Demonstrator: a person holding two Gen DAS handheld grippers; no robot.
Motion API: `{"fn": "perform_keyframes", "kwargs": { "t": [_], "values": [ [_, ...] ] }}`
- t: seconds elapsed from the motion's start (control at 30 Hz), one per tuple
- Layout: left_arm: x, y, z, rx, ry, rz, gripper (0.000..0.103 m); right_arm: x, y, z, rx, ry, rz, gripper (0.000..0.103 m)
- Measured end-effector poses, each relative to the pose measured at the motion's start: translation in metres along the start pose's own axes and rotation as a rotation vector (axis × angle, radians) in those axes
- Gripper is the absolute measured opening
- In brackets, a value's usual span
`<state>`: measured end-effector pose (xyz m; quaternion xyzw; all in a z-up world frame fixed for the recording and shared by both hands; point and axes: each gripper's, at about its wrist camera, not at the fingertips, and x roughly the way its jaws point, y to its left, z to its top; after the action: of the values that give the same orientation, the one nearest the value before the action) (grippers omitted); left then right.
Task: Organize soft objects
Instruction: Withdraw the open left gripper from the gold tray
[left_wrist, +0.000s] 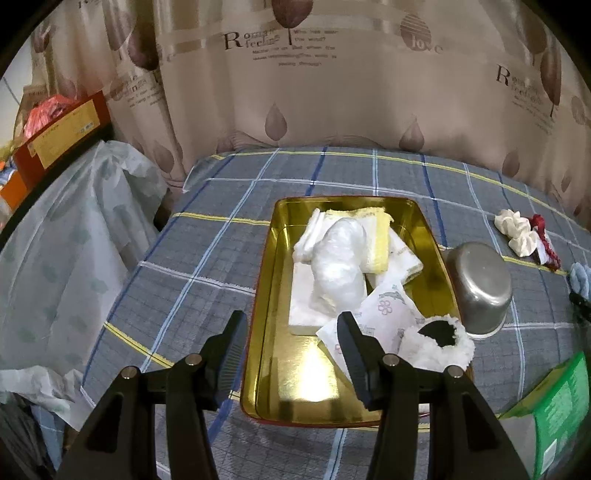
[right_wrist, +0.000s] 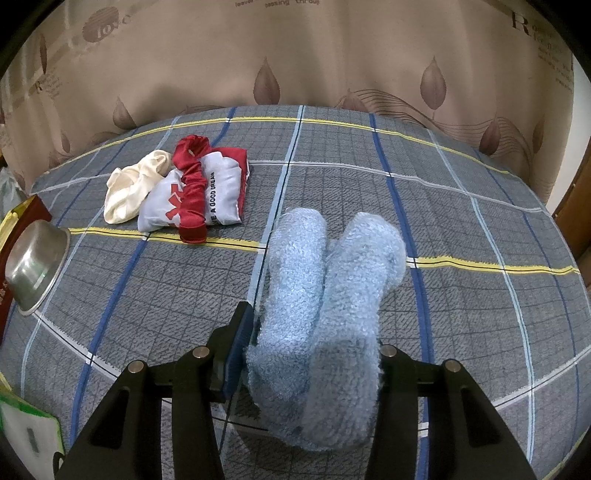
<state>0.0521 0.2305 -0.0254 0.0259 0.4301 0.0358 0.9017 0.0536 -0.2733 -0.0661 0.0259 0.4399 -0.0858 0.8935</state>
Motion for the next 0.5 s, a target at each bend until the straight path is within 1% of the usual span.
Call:
{"fn": "perform_keyframes", "kwargs": {
  "t": [0.13, 0.2, 0.27, 0.37, 0.5],
  "values": [
    [0.001, 0.006, 0.0, -0.036, 0.012, -0.005, 0.052, 0.0, -0.001, 0.002, 0.015, 0.01, -0.01, 0.043],
    [0.0, 0.007, -0.001, -0.041, 0.008, -0.005, 0.052, 0.0, 0.0, 0.003, 0.015, 0.014, -0.024, 0.041],
    [0.001, 0.006, -0.001, -0.038, 0.01, 0.006, 0.052, 0.0, 0.0, 0.004, 0.011, 0.018, -0.037, 0.035],
    [0.003, 0.006, -0.002, -0.049, 0.021, 0.003, 0.052, -0.003, -0.002, 0.003, 0.021, 0.02, -0.047, 0.029],
    [0.005, 0.006, -0.003, -0.054, 0.029, 0.005, 0.052, -0.01, -0.006, 0.002, 0.028, 0.02, -0.055, 0.027]
  ]
}}
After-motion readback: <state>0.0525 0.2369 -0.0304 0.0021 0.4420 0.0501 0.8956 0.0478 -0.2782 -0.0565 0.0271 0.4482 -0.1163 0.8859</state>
